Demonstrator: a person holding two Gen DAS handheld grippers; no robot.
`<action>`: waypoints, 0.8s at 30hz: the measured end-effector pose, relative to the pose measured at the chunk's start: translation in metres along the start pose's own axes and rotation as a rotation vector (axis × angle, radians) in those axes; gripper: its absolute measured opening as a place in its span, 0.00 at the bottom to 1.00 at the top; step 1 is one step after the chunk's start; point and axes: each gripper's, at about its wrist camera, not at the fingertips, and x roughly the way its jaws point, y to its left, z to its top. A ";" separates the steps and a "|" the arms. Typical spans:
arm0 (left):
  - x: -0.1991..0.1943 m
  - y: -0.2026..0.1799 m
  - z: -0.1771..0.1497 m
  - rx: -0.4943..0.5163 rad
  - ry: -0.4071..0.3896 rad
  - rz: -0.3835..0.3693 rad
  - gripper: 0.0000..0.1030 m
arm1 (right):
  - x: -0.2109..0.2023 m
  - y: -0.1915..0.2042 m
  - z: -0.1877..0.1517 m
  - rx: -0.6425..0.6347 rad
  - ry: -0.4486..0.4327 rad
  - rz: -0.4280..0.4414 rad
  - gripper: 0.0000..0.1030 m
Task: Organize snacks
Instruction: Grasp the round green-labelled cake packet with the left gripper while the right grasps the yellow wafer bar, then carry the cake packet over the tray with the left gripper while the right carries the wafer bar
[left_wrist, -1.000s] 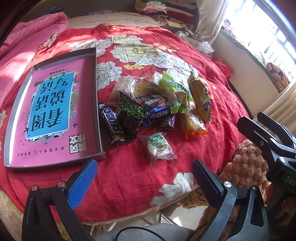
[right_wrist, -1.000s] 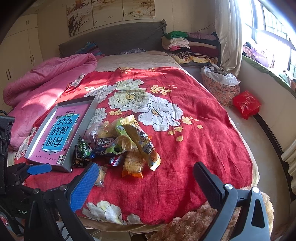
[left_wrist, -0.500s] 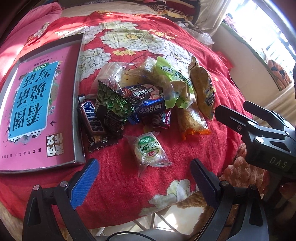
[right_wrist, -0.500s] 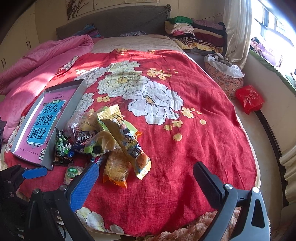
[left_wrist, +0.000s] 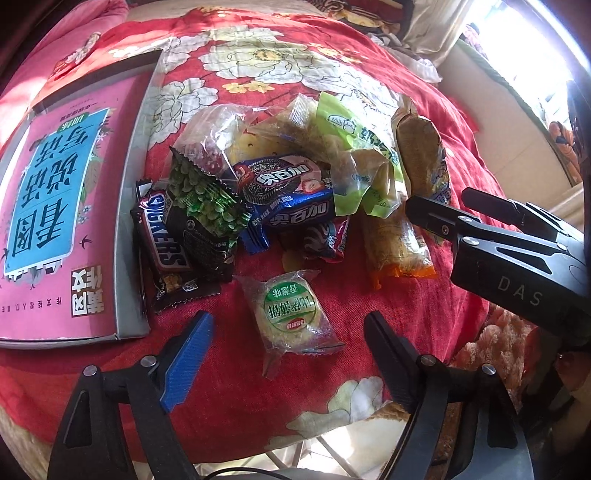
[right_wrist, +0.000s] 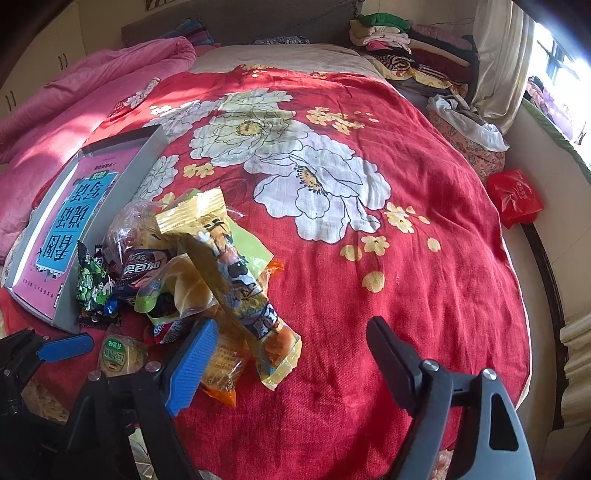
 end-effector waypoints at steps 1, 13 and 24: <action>0.002 0.000 0.000 -0.003 0.002 0.000 0.76 | 0.003 0.000 0.001 -0.003 0.006 -0.001 0.71; 0.012 -0.008 0.005 0.010 -0.010 0.008 0.45 | 0.009 0.000 0.003 -0.002 0.005 0.066 0.26; 0.001 0.011 -0.004 -0.006 -0.024 -0.107 0.34 | -0.010 -0.030 0.000 0.152 -0.102 0.178 0.26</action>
